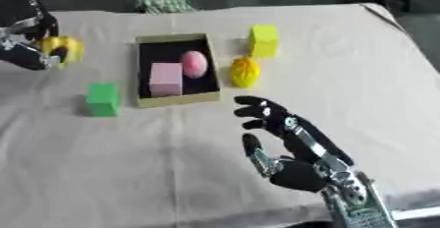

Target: Pick up objects on the table and place them in the box.

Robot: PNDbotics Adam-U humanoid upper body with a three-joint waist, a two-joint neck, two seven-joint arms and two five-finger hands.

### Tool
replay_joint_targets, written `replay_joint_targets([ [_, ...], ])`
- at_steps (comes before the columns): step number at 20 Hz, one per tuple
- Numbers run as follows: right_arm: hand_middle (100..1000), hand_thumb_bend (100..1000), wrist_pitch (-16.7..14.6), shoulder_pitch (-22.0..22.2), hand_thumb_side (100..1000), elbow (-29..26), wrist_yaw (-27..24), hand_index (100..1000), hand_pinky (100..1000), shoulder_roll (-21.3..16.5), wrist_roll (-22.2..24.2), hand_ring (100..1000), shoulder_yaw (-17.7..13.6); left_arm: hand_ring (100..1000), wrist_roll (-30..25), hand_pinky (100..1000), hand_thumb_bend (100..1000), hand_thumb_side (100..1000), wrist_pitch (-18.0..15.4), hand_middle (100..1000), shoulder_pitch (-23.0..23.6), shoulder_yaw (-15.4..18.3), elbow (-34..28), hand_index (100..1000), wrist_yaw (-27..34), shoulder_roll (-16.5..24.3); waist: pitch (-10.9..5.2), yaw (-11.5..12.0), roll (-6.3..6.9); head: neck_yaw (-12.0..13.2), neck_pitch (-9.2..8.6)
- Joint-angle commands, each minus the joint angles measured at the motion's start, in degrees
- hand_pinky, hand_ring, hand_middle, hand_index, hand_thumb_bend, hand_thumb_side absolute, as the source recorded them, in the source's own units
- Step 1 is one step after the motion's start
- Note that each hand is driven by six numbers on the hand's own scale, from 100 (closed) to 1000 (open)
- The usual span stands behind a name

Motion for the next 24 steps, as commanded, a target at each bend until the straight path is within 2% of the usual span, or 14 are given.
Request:
replay_joint_targets([
  [1, 932, 100, -0.02, -0.31, 389, -0.56, -0.38, 824, 829, -0.68, 0.02, 905, -0.02, 466, 0.98, 679, 171, 298, 0.85, 398, -2.47, -0.62, -1.77, 578, 0.96, -0.11, -0.92, -0.19, 0.07, 0.1, 0.26],
  [3, 932, 100, -0.02, -0.4, 392, -0.57, -0.5, 824, 829, -0.63, 0.15, 905, 0.11, 473, 1.82, 682, 181, 325, 0.89, 405, -3.42, -1.67, -1.26, 585, 0.67, -1.9, -0.92, -0.5, -0.04, 0.32, 0.26],
  [4, 932, 100, -0.02, -0.46, 389, -0.6, -0.58, 824, 829, -0.6, 0.21, 905, 0.17, 474, 2.3, 683, 165, 293, 0.92, 406, -3.81, -2.09, -0.84, 586, 0.36, -2.76, -0.9, -0.67, -0.1, 0.43, 0.26],
  [7, 932, 100, 0.01, -0.72, 390, -0.64, -0.85, 824, 829, -0.45, 0.41, 905, 0.37, 488, 4.31, 687, 137, 278, 1.3, 418, -4.83, -2.71, 0.96, 600, -0.88, -5.28, -0.71, -1.34, -0.25, 0.96, 0.26],
  [10, 932, 100, 0.06, -1.36, 391, -0.54, -1.11, 824, 829, -0.13, 0.78, 905, 0.7, 500, 7.05, 691, 100, 262, 2.34, 427, -5.62, -2.38, 3.06, 610, -1.95, -7.2, -0.27, -2.27, -0.4, 1.75, 0.26],
  [15, 932, 100, 0.02, -2.97, 397, -0.58, -1.58, 824, 829, 0.35, 1.28, 904, 1.15, 515, 11.57, 695, 100, 248, 4.31, 440, -6.54, -1.36, 6.69, 624, -2.84, -9.37, 0.81, -4.01, -0.46, 3.33, 0.13],
  [24, 932, 100, 0.14, -5.89, 402, -0.95, -2.37, 824, 829, 0.74, 2.26, 904, 1.83, 554, 19.3, 704, 100, 247, 6.57, 479, -8.21, -0.46, 13.04, 667, -4.42, -12.69, 3.12, -6.84, -0.07, 5.83, -2.5],
])
